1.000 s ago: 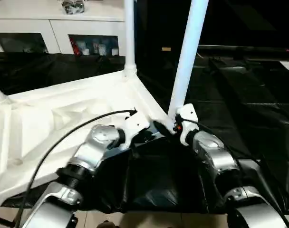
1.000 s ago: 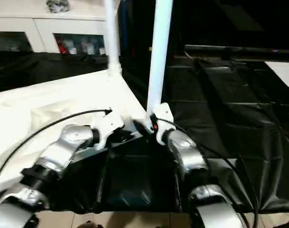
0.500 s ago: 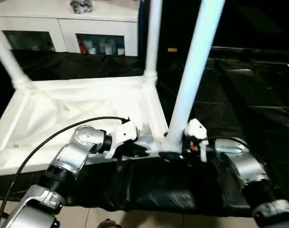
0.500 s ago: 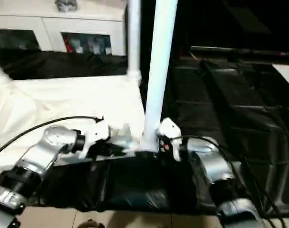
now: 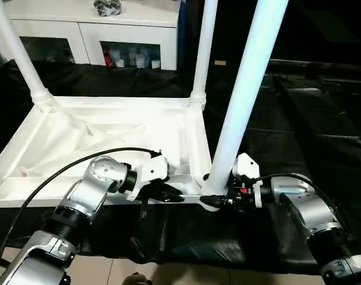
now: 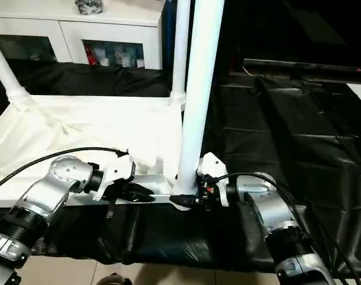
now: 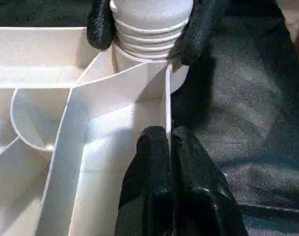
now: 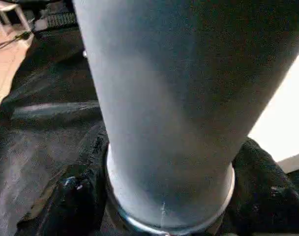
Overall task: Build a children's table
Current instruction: Rotate leg to tighten
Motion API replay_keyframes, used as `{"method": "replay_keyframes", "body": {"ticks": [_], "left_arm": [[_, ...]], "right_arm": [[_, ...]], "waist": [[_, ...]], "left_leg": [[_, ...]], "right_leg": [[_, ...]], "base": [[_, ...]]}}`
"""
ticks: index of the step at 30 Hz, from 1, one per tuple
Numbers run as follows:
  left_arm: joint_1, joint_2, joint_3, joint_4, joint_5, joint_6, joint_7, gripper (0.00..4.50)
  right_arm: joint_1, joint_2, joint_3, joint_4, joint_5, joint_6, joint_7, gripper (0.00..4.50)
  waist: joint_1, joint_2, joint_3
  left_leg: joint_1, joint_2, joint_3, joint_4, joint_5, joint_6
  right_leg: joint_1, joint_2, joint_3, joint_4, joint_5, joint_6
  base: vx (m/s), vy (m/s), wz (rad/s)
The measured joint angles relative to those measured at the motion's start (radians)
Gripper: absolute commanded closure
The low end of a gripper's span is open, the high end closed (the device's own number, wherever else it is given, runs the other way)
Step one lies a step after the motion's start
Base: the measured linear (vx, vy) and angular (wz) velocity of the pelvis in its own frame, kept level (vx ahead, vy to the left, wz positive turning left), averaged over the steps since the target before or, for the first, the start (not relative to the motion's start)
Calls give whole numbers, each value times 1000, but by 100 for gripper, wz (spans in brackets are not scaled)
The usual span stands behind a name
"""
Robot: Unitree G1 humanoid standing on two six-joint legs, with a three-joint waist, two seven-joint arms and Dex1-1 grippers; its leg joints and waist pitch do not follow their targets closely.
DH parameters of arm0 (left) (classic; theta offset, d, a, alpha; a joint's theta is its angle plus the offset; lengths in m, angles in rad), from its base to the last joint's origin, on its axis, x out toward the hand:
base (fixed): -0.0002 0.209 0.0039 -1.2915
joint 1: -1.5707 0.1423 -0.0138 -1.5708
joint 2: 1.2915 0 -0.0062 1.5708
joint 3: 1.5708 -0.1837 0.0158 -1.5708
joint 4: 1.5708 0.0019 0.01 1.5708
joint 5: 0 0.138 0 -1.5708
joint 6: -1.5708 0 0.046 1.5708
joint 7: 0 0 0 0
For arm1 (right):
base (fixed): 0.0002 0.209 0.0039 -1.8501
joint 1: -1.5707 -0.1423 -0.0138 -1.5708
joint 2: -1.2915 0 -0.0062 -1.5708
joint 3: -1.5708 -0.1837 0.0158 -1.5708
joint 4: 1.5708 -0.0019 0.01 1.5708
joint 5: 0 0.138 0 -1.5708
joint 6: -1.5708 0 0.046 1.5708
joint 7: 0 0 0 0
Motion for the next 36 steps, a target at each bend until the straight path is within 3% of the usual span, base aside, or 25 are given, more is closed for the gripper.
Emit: {"method": "replay_keyframes", "body": {"ticks": [7,13,17,18,20,26,36], "left_arm": [[-22,-85,33,42,52,52,203,450],[-40,-171,49,59,97,129,408,450],[-59,-217,66,79,117,162,489,450],[-62,-225,66,83,117,168,498,450],[-64,-230,66,83,117,172,501,450],[-64,-216,68,79,112,164,465,450],[-25,-108,51,13,55,116,252,450]], "right_arm": [[-12,122,-107,92,-7,-10,-294,180],[-99,237,-149,210,-70,-19,-637,180],[-146,290,-170,281,-95,-44,-787,180],[-148,295,-174,289,-99,-56,-807,145],[-148,298,-185,295,-95,-64,-805,110],[-148,282,-185,291,-89,-69,-719,59],[-135,188,-120,267,-63,-110,-409,59]], "waist": [[-12,-1,0],[-54,2,-2],[-60,2,-2],[-59,2,-2],[-59,2,-2],[-57,3,-2],[-53,4,-3]], "left_leg": [[3,0,0,1,0,0],[6,0,-3,-1,0,0],[6,-2,-2,-1,0,0],[6,-3,-1,-1,0,0],[6,-4,-1,-1,0,0],[6,-4,0,-4,0,0],[5,-2,1,-9,0,0]], "right_leg": [[1,0,0,-1,0,0],[4,-1,-6,-14,0,0],[4,-2,-6,-18,0,0],[4,-3,-6,-18,0,0],[4,-5,-6,-18,0,0],[3,-6,-5,-16,0,0],[-2,-4,-6,-10,4,-5]], "base": [[0,0,0],[0,0,0],[0,0,0],[0,0,0],[0,0,0],[0,0,0],[0,0,0]]}}
